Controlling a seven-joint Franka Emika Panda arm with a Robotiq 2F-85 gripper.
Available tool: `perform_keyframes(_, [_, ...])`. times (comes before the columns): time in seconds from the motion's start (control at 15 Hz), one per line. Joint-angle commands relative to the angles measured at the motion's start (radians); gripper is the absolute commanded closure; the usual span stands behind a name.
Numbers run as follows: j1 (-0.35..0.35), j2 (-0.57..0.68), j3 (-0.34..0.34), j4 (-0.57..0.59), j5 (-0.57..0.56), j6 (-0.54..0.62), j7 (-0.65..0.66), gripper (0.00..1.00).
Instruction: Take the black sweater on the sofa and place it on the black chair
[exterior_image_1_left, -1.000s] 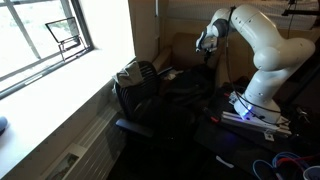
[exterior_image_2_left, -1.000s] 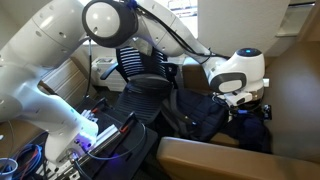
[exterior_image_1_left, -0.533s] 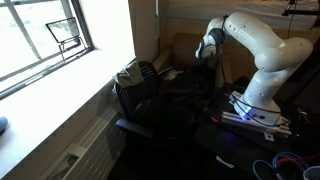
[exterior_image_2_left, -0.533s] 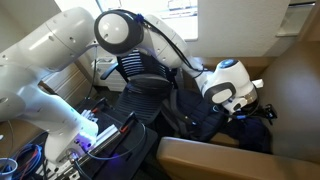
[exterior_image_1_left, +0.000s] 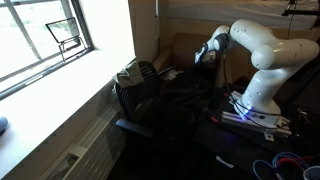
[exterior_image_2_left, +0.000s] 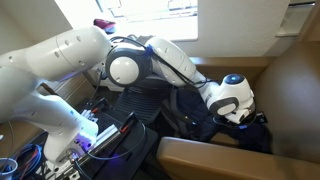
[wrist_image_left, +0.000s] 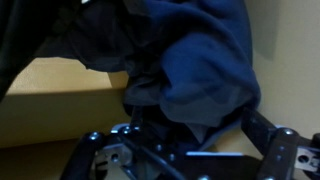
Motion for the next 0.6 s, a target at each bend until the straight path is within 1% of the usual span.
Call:
perform_keyframes(0.0, [-0.005,-0.001,-0.004,0.01,0.021,-0.007,-0.026,0.0])
perform_keyframes(0.07, [-0.01,-0.001,-0.002,0.017,0.02,-0.012,-0.031,0.0])
perform_keyframes(0.13, [0.007,-0.001,-0.016,0.001,0.019,0.015,-0.017,0.0])
perform_keyframes(0.2, [-0.002,-0.001,0.004,0.006,0.008,0.001,-0.062,0.0])
perform_keyframes(0.27, [-0.036,0.0,0.065,0.02,-0.005,-0.018,-0.159,0.0])
perform_keyframes(0.33, [-0.05,0.0,0.091,0.027,-0.004,-0.05,-0.212,0.0])
perform_keyframes(0.4, [-0.086,0.001,0.14,0.036,-0.063,-0.085,-0.227,0.0])
perform_keyframes(0.47, [-0.116,0.001,0.187,0.046,-0.074,-0.117,-0.289,0.0])
perform_keyframes(0.53, [-0.132,0.001,0.203,0.045,-0.09,-0.161,-0.311,0.0])
